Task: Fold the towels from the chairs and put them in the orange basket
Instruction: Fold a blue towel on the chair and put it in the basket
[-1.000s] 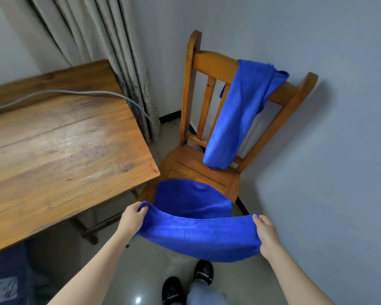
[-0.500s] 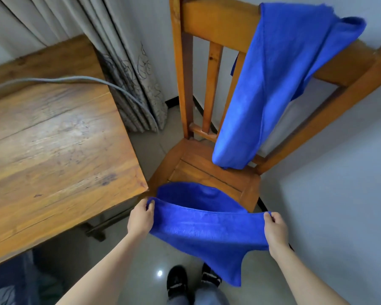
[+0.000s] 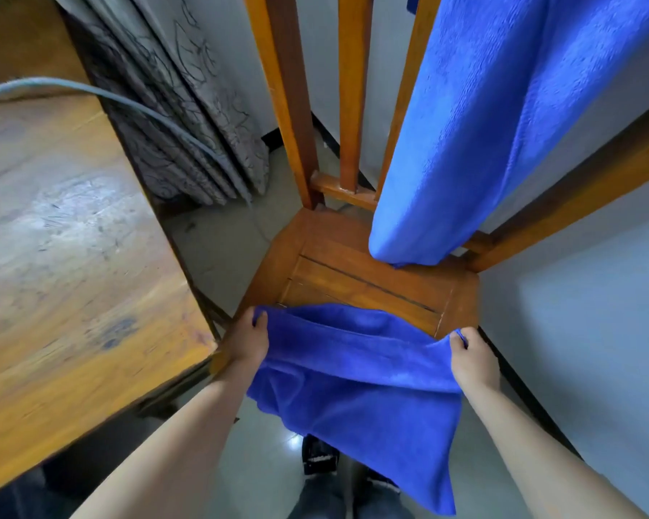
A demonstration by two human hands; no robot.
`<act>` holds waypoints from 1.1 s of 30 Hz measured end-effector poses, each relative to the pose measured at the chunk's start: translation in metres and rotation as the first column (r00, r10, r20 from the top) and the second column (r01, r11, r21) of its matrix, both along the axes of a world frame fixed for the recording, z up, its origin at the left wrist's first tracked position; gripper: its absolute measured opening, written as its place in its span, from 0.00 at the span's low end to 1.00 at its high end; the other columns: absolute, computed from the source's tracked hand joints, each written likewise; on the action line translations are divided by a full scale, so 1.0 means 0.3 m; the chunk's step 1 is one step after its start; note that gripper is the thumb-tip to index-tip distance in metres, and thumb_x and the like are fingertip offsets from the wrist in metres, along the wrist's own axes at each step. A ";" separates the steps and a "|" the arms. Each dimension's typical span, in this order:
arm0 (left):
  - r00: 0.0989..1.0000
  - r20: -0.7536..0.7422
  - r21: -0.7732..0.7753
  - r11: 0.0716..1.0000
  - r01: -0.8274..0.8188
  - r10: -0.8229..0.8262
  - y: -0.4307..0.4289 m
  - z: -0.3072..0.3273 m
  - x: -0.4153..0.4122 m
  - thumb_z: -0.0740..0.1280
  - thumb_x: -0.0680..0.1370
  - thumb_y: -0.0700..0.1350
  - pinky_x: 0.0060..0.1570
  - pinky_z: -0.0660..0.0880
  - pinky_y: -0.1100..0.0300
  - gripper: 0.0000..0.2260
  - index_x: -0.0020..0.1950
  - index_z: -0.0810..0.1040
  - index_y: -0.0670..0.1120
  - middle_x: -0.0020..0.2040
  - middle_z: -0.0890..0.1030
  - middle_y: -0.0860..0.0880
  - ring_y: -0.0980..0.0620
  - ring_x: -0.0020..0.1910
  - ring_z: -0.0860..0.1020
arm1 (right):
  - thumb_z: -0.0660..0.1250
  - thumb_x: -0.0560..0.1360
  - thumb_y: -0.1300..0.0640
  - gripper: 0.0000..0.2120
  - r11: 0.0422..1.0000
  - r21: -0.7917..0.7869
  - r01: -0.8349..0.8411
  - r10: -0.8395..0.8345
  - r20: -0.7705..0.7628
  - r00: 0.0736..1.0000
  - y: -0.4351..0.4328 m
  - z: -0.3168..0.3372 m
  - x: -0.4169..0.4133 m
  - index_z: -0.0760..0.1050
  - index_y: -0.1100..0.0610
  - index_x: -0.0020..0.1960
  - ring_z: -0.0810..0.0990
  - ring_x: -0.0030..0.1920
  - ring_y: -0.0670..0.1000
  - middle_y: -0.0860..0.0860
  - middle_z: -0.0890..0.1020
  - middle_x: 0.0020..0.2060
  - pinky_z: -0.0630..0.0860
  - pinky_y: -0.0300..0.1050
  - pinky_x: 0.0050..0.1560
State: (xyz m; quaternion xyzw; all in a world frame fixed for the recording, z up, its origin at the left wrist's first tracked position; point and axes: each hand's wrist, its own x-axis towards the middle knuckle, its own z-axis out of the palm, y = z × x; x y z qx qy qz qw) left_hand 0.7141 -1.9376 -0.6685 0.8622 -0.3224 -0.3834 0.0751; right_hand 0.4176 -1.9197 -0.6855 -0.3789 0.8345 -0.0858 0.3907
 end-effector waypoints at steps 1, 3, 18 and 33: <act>1.000 -0.027 0.031 0.999 -0.016 0.017 -0.009 -0.017 0.004 0.53 0.82 0.49 0.67 0.64 0.48 0.19 0.70 0.66 0.43 0.69 0.70 0.40 0.40 0.67 0.68 | 0.53 0.80 0.58 0.17 0.999 0.036 0.010 -0.010 0.000 1.000 -0.002 -0.014 0.004 0.60 0.53 0.33 0.68 0.33 0.55 0.52 0.68 0.30 0.59 0.43 0.29; 0.997 -0.053 0.068 0.996 -0.060 0.063 -0.025 -0.054 0.019 0.53 0.82 0.50 0.70 0.62 0.44 0.20 0.71 0.65 0.45 0.71 0.67 0.41 0.40 0.70 0.66 | 0.53 0.80 0.57 0.15 0.995 0.093 0.043 -0.042 -0.011 0.999 -0.009 -0.032 0.006 0.63 0.56 0.35 0.68 0.33 0.54 0.52 0.68 0.30 0.59 0.44 0.29; 0.898 -0.390 -0.119 0.956 -0.267 0.203 0.011 0.027 0.003 0.64 0.77 0.43 0.59 0.74 0.41 0.09 0.38 0.79 0.46 0.46 0.82 0.41 0.39 0.49 0.79 | 0.62 0.77 0.59 0.09 0.849 0.004 0.528 -0.482 0.411 0.773 -0.019 -0.007 0.040 0.72 0.60 0.39 0.65 0.41 0.52 0.54 0.69 0.37 0.64 0.43 0.38; 0.883 -0.460 -0.100 0.982 -0.158 0.095 0.102 0.103 0.013 0.64 0.77 0.36 0.52 0.73 0.54 0.12 0.40 0.80 0.51 0.46 0.81 0.49 0.45 0.52 0.78 | 0.64 0.76 0.62 0.08 0.907 -0.003 0.421 -0.338 0.589 0.734 0.031 0.071 -0.092 0.77 0.59 0.38 0.63 0.21 0.40 0.47 0.71 0.23 0.61 0.30 0.23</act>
